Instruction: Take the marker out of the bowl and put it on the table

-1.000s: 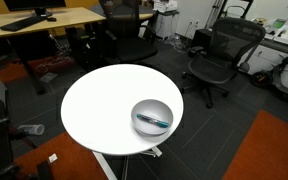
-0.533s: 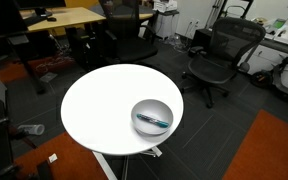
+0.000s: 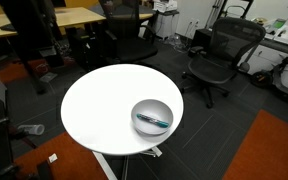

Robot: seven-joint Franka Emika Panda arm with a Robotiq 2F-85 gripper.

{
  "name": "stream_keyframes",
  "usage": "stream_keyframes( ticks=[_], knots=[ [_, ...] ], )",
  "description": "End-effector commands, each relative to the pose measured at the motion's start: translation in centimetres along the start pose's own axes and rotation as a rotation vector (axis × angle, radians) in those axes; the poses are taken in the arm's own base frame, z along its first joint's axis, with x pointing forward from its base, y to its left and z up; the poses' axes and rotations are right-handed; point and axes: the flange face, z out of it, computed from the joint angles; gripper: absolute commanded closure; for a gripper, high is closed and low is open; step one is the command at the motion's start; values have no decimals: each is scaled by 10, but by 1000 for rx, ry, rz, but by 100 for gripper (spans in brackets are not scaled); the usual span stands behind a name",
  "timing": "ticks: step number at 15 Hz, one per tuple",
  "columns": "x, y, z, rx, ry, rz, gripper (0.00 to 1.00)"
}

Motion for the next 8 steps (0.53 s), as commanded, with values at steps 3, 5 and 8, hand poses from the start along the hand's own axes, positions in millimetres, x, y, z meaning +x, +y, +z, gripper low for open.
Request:
stream_keyframes(
  ticks=[3, 5, 8],
  knots=[
    [33, -2, 20, -18, 83, 209, 0],
    [44, -4, 31, -25, 106, 259, 0],
    [60, -6, 51, -28, 121, 324, 0]
  ],
)
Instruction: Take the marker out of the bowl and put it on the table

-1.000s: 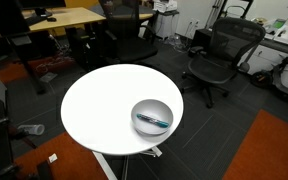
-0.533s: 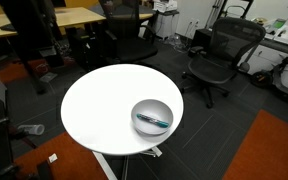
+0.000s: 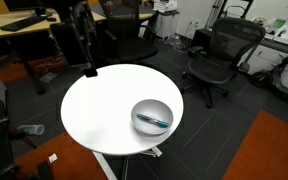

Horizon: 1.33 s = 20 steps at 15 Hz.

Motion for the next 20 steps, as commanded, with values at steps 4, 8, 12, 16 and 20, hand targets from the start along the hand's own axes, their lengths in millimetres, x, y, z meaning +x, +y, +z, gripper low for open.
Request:
stream_keyframes(
  ticks=[4, 8, 12, 16, 20],
  knots=[
    [41, -12, 41, 8, 6, 162, 0],
    [66, -12, 65, 14, -25, 220, 0],
    [88, -10, 91, -1, -47, 262, 0],
    [102, -11, 118, -20, -73, 292, 0],
    [108, -14, 146, -36, -105, 304, 0]
  ],
)
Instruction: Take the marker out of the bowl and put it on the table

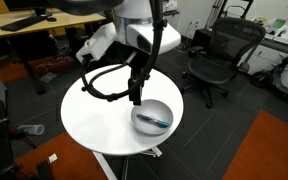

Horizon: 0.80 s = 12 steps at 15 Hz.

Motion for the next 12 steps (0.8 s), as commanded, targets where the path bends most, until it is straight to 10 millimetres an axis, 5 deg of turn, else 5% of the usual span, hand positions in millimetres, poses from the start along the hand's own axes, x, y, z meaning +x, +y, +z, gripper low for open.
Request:
stream_keyframes(
  ticks=[1, 12],
  knots=[
    [13, -8, 18, -4, -28, 39, 0],
    [40, -23, 81, -46, -61, 56, 0]
  ],
)
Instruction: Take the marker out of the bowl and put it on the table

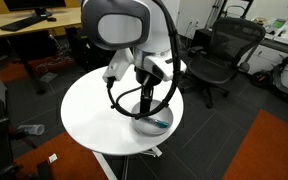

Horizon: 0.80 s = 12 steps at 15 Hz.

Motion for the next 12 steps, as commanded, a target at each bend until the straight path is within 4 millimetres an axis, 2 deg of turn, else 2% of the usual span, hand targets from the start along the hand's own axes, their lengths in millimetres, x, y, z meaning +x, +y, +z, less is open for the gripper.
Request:
stream_keyframes(
  ticks=[1, 12],
  knots=[
    [16, -8, 15, -6, -20, 44, 0],
    [33, -12, 72, -26, -47, 68, 0]
  ],
)
